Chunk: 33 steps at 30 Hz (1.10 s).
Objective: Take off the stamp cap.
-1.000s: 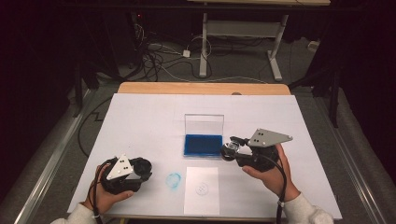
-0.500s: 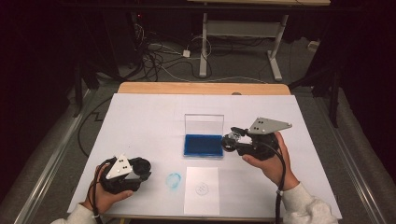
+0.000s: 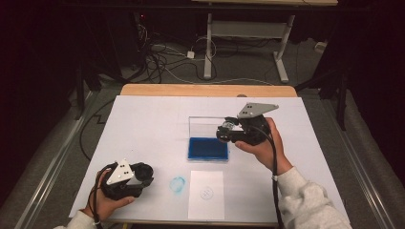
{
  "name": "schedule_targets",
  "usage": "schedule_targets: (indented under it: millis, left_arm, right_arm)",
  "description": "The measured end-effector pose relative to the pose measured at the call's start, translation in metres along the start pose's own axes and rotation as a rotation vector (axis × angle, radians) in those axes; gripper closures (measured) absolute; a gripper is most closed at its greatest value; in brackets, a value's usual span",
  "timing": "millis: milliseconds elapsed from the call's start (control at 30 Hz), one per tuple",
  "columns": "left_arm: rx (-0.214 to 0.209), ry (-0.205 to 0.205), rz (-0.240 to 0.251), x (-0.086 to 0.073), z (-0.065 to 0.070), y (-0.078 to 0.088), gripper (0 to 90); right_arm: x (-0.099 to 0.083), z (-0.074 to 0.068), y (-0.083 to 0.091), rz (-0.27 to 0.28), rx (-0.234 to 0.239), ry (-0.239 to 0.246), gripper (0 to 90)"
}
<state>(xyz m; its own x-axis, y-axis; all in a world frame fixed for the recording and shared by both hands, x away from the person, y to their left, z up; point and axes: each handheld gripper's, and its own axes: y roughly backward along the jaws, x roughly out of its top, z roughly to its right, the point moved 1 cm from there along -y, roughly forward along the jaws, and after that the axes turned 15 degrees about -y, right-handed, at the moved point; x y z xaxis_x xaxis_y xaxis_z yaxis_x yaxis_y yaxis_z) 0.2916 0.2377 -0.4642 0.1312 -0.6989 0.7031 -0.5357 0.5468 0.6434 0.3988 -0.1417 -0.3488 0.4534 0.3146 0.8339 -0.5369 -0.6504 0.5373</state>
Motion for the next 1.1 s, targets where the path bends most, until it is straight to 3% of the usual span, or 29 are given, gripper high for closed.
schedule_targets:
  millis: [333, 667, 1100]
  left_arm:
    - [-0.006, -0.006, 0.001, 0.001, 0.001, 0.0, 36.9]
    - [-0.003, 0.005, 0.007, 0.0, 0.0, 0.0, 36.9]
    - [-0.005, 0.01, 0.009, 0.0, 0.0, 0.001, 36.9]
  right_arm:
    - [0.015, -0.009, -0.045, -0.079, -0.003, 0.017, 57.0]
    - [0.008, -0.023, -0.076, -0.145, 0.007, 0.039, 57.0]
    - [-0.008, -0.03, -0.099, -0.197, 0.008, 0.046, 57.0]
